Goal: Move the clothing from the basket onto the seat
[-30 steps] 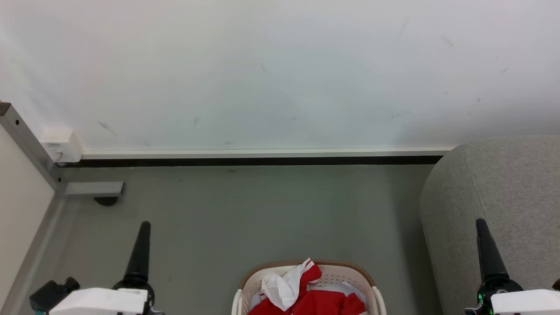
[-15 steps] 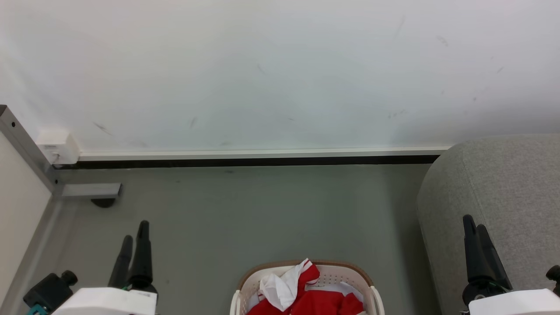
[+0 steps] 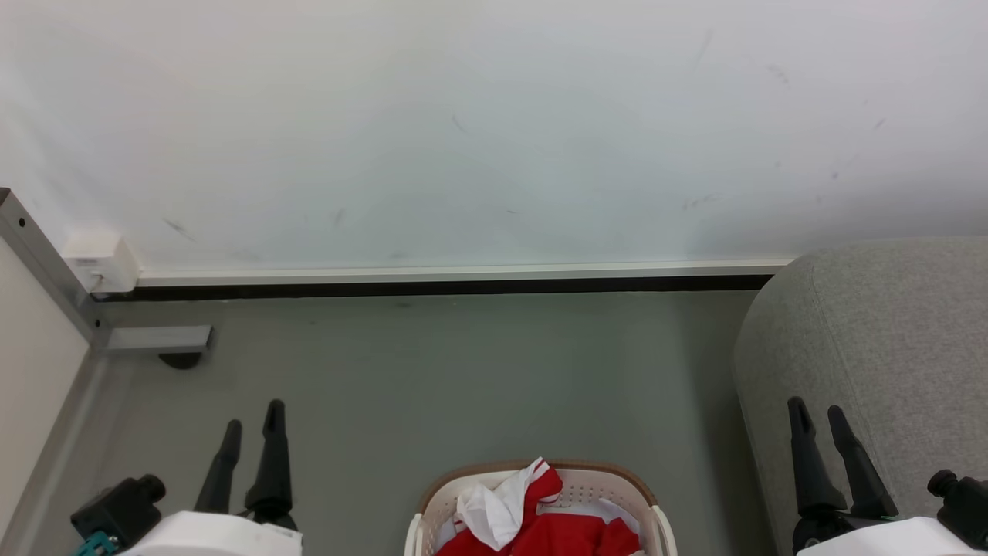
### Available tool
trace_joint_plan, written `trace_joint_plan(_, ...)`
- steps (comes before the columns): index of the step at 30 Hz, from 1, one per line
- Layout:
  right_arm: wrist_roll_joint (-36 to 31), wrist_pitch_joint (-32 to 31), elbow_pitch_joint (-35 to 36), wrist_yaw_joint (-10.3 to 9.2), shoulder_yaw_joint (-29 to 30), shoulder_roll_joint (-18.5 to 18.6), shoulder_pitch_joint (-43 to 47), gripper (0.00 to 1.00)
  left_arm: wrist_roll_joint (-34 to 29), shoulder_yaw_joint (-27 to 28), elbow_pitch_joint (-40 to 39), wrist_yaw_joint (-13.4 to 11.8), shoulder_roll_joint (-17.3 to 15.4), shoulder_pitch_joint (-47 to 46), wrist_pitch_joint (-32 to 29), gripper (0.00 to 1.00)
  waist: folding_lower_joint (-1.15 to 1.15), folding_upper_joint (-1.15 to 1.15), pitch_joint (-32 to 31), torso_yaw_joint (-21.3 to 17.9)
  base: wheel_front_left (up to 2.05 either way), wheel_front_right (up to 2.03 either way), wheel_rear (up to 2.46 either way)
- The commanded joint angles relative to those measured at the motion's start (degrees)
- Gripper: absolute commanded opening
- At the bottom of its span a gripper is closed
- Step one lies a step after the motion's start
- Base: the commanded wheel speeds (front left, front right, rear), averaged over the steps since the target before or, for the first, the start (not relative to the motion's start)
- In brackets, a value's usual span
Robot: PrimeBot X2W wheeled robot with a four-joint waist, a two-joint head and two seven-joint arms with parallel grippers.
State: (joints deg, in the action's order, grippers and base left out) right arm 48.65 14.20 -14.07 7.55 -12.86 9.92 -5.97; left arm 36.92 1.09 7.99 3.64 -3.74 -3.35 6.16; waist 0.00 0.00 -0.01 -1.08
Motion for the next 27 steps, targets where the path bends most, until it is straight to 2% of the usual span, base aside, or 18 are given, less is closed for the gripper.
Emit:
trace_joint_plan(1,-1.67,0.38,0.13,-0.05,0.44,0.06,-1.59,1.0,-1.42,-0.1,-0.36,-0.06,-0.65,-0.05,0.62,1.0,0.0,0.0,-0.02,0.0,0.0,0.0,0.0)
trace_joint_plan(10,-9.86,0.51,-1.55,-0.06,2.26,-1.31,-2.0,1.0,-8.0,-1.05,0.6,-0.28,-1.09,0.03,2.17,1.0,0.0,0.0,-0.1,-0.26,0.0,0.0,0.0)
trace_joint_plan(27,-20.82,0.55,-3.46,-0.08,3.17,-3.26,-2.63,1.0,-16.8,-1.96,0.79,-0.27,-1.24,-0.01,4.47,1.0,0.0,0.0,-0.17,-0.41,0.0,0.0,0.0)
